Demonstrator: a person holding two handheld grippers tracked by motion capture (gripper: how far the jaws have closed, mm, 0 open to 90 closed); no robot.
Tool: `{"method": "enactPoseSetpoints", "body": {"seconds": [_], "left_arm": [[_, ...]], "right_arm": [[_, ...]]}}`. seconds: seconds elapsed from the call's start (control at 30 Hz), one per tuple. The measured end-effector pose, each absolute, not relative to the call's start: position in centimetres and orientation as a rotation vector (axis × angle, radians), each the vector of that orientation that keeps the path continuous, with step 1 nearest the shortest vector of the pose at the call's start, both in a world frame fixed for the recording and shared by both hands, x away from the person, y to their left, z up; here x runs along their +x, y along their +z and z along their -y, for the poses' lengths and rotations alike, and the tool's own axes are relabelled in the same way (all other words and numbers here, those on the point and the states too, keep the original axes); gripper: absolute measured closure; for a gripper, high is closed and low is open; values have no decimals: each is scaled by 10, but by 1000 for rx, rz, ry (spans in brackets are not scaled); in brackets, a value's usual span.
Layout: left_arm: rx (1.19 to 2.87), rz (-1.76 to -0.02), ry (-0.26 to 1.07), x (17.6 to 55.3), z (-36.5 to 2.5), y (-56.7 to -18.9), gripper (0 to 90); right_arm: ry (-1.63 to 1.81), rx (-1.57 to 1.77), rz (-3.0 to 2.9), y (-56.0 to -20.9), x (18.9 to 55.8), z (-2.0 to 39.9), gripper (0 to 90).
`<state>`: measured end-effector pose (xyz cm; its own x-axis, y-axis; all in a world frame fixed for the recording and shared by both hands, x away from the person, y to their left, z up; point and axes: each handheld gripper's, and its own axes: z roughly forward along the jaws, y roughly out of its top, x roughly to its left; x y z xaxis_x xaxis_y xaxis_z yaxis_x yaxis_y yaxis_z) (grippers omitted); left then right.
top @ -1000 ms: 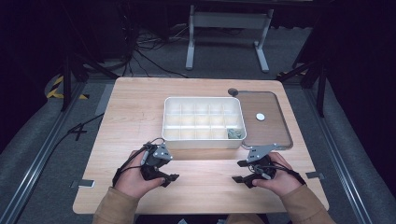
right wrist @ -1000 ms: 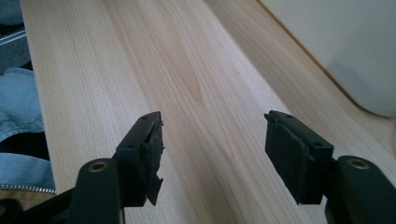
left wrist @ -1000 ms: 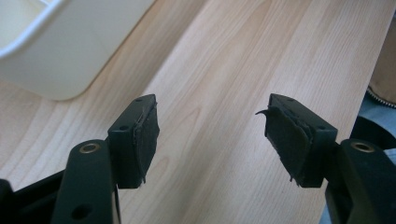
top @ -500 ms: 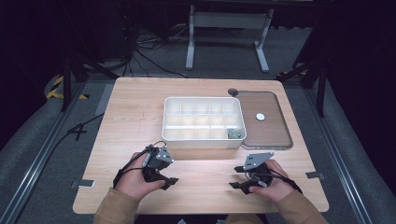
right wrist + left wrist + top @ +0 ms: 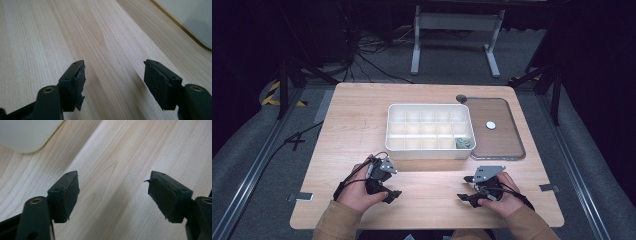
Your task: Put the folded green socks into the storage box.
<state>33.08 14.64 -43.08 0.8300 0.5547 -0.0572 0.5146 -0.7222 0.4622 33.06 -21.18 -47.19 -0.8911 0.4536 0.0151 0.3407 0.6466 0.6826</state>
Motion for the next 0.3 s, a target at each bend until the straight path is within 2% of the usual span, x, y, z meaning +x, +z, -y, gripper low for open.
{"method": "enactPoseSetpoints", "body": {"seconds": [0.3], "left_arm": [[2523,-804,122,332,-148,-434,209]], "right_arm": [[1042,672,-2696,-474,332,212,324]]}}
